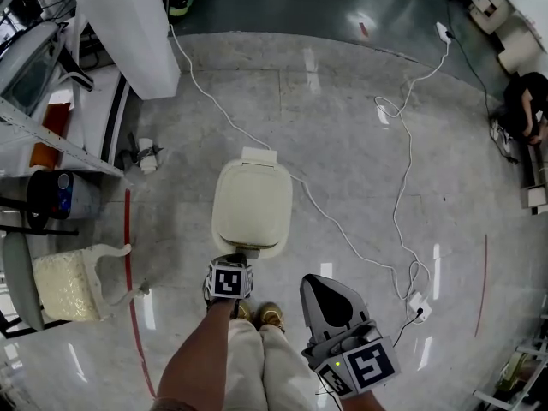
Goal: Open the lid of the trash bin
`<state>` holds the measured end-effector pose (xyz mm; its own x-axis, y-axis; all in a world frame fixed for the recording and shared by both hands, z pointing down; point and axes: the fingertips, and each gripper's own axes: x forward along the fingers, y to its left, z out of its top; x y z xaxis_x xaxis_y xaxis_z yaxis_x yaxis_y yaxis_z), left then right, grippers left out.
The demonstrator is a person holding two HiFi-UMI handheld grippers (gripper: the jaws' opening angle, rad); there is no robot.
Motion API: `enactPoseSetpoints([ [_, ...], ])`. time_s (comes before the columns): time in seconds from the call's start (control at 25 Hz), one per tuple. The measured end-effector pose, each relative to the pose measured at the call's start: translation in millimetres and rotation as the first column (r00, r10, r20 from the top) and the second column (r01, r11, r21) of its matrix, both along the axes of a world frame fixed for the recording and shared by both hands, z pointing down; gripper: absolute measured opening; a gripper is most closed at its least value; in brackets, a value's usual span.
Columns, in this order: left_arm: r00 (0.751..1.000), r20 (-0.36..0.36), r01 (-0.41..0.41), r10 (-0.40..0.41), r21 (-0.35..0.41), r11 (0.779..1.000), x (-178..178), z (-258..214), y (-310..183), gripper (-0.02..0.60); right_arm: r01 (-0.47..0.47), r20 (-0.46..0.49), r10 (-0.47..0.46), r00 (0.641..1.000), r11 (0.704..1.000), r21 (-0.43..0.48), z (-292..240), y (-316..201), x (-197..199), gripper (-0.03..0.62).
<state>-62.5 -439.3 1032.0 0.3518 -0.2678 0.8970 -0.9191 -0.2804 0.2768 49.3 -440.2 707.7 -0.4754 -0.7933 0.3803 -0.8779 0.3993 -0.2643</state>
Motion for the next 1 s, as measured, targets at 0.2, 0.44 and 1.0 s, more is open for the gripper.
enactPoseSetpoints([
  [0.2,1.000,0.006,-0.015,0.015,0.011,1.000,-0.7,-2.4,-1.4,0.000,0.004,-0.002,-0.004,1.000,1.000,-0.013,4.8,3.4,0.0,0.032],
  [0.44,1.000,0.009,0.009,-0.009,0.014,1.000,-2.6,1.4,-4.9,0.000,0.008,0.003,-0.008,1.000,1.000,-0.008,3.8,3.2,2.9,0.032],
  [1.0,1.000,0.003,0.004,-0.004,-0.007,1.000,-0.9,-41.7,-12.8,-0.005,-0.012,0.015,0.012,1.000,1.000,0.024,-26.8,2.2,5.5,0.032],
])
